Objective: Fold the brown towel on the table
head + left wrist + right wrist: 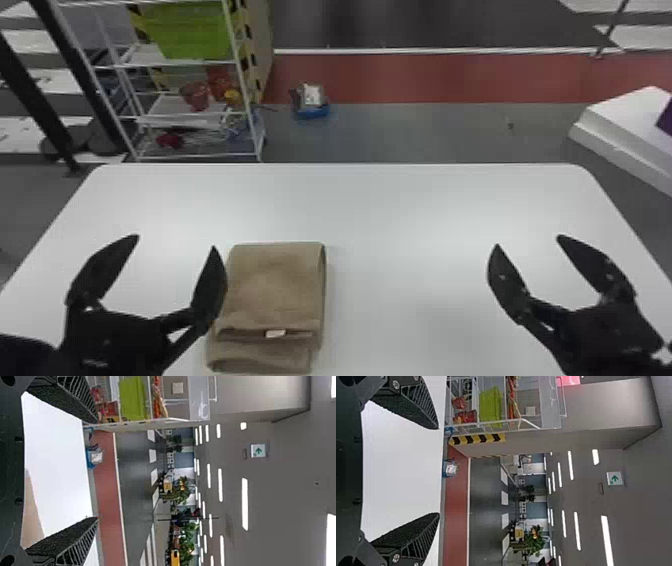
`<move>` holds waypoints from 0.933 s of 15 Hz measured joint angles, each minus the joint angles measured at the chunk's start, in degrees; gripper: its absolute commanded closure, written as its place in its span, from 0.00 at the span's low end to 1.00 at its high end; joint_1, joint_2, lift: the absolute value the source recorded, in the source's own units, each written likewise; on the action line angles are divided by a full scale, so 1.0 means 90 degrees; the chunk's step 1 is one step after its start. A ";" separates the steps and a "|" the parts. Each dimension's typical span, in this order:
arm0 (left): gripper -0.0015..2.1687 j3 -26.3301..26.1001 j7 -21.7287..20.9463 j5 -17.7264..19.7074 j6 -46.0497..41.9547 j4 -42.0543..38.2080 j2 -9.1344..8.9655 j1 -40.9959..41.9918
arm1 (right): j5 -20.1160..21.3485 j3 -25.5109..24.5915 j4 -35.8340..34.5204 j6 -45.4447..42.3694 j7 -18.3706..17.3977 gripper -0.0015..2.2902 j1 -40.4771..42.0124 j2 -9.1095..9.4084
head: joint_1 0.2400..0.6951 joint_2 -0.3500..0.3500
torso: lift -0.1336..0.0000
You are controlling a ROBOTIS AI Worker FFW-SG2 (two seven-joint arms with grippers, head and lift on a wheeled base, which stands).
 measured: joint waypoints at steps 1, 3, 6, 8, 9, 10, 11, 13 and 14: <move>0.01 -0.0079 0.0000 -0.0024 0.0096 -0.0007 0.0000 0.0009 | 0.0042 0.0072 -0.0034 0.0044 -0.0037 0.05 0.0038 0.0005 | 1.00 0.56 | 0.07; 0.01 -0.0199 0.0011 -0.0050 0.0167 -0.0023 -0.0001 0.0024 | 0.0068 0.0107 -0.0084 0.0097 -0.0053 0.05 0.0105 0.0011 | 1.00 0.55 | 0.07; 0.01 -0.0230 0.0094 -0.0056 0.0174 -0.0041 -0.0005 0.0044 | 0.0069 0.0075 -0.0101 0.0106 -0.0032 0.05 0.0175 0.0011 | 1.00 0.54 | 0.07; 0.01 -0.0230 0.0164 -0.0056 0.0161 -0.0042 -0.0010 0.0045 | 0.0066 0.0075 -0.0101 0.0120 -0.0039 0.05 0.0190 0.0015 | 1.00 0.55 | 0.07; 0.01 -0.0230 0.0176 -0.0056 0.0157 -0.0042 -0.0010 0.0043 | 0.0066 0.0083 -0.0101 0.0123 -0.0042 0.05 0.0191 0.0018 | 1.00 0.55 | 0.07; 0.01 -0.0228 0.0196 -0.0051 0.0151 -0.0043 -0.0013 0.0037 | 0.0066 0.0091 -0.0101 0.0128 -0.0049 0.05 0.0187 0.0020 | 1.00 0.55 | 0.07; 0.01 -0.0222 0.0247 -0.0040 0.0136 -0.0043 -0.0018 0.0030 | 0.0065 0.0098 -0.0101 0.0136 -0.0051 0.05 0.0177 0.0021 | 1.00 0.55 | 0.07; 0.01 -0.0194 0.0276 -0.0004 0.0108 -0.0043 -0.0028 0.0014 | 0.0065 0.0107 -0.0101 0.0175 -0.0052 0.05 0.0144 0.0027 | 1.00 0.57 | 0.07; 0.01 -0.0174 0.0274 0.0018 0.0108 -0.0043 -0.0030 0.0002 | 0.0065 0.0113 -0.0101 0.0216 -0.0052 0.05 0.0122 0.0029 | 1.00 0.57 | 0.07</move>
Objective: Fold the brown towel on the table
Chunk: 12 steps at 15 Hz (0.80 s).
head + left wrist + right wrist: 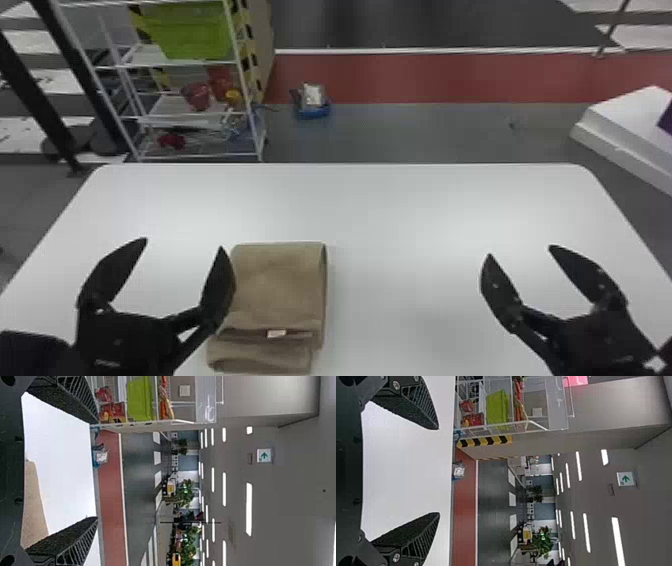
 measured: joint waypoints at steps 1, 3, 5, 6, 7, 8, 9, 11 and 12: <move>0.01 0.0010 -0.0003 0.0010 0.0004 -0.0002 0.0000 -0.0010 | 0.0000 0.0005 0.0000 0.0030 0.0000 0.05 -0.0022 0.0001 | 1.00 0.57 | 0.07; 0.01 0.0020 -0.0017 0.0021 0.0027 0.0001 -0.0002 -0.0046 | 0.0000 0.0009 0.0000 0.0050 0.0000 0.05 -0.0054 0.0001 | 1.00 0.57 | 0.07; 0.01 0.0019 -0.0028 0.0024 0.0045 0.0028 -0.0002 -0.0083 | 0.0000 0.0008 0.0000 0.0062 0.0000 0.05 -0.0083 0.0001 | 1.00 0.57 | 0.07; 0.01 0.0017 -0.0029 0.0024 0.0055 0.0035 -0.0003 -0.0101 | 0.0000 0.0007 0.0000 0.0069 0.0000 0.05 -0.0096 0.0001 | 1.00 0.57 | 0.07; 0.01 0.0015 -0.0029 0.0024 0.0073 0.0042 -0.0003 -0.0123 | 0.0000 0.0003 0.0000 0.0090 0.0003 0.05 -0.0114 0.0001 | 1.00 0.57 | 0.07; 0.01 0.0014 -0.0030 0.0024 0.0098 0.0046 -0.0005 -0.0141 | 0.0000 -0.0001 0.0000 0.0125 0.0008 0.05 -0.0134 0.0000 | 1.00 0.57 | 0.07; 0.01 0.0013 -0.0042 0.0025 0.0137 0.0048 -0.0005 -0.0158 | 0.0000 -0.0007 0.0000 0.0160 0.0010 0.05 -0.0153 0.0000 | 1.00 0.57 | 0.07; 0.01 0.0019 -0.0077 0.0040 0.0195 0.0048 -0.0004 -0.0178 | 0.0000 -0.0012 0.0000 0.0191 0.0011 0.05 -0.0176 -0.0004 | 1.00 0.57 | 0.07; 0.01 0.0021 -0.0079 0.0050 0.0222 0.0045 -0.0004 -0.0186 | 0.0000 -0.0016 0.0000 0.0198 0.0011 0.05 -0.0182 -0.0004 | 1.00 0.57 | 0.07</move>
